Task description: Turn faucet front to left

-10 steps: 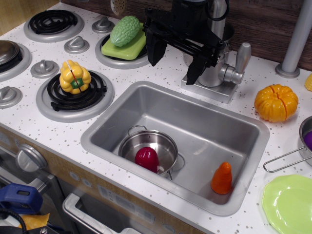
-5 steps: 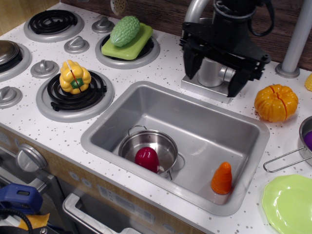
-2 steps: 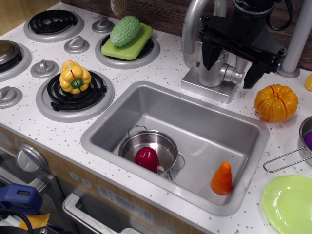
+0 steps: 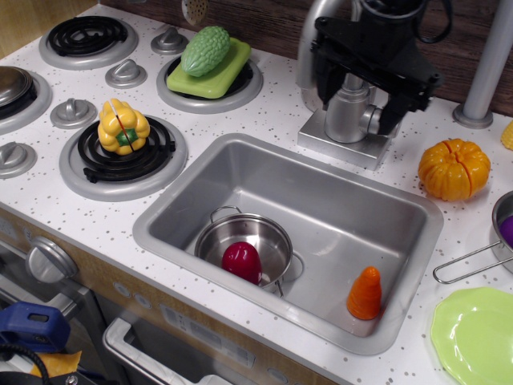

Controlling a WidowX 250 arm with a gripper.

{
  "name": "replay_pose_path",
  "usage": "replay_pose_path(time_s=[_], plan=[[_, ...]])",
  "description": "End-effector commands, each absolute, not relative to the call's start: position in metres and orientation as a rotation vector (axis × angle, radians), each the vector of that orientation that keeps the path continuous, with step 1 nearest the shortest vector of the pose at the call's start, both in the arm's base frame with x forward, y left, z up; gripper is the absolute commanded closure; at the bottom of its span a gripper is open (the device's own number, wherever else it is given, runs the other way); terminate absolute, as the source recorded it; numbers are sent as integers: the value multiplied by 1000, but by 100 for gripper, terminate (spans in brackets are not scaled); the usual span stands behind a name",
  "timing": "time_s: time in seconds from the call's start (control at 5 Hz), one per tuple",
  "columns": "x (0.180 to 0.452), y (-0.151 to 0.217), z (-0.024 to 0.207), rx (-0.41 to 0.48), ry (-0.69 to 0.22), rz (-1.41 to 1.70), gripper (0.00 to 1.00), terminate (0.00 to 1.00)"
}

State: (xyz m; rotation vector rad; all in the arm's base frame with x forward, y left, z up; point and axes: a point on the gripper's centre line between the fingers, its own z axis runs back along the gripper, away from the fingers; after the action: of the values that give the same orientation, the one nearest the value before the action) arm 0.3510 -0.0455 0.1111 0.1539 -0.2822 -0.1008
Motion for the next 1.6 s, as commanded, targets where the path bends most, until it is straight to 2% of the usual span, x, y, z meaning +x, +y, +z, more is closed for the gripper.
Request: replay_pose_path(time_s=[0.0, 0.8, 1.4], plan=[[360, -24, 126, 182, -338, -133, 0, 0], [376, 21, 132, 172, -358, -231, 0, 0], [389, 37, 130, 152, -374, -269, 0, 0]])
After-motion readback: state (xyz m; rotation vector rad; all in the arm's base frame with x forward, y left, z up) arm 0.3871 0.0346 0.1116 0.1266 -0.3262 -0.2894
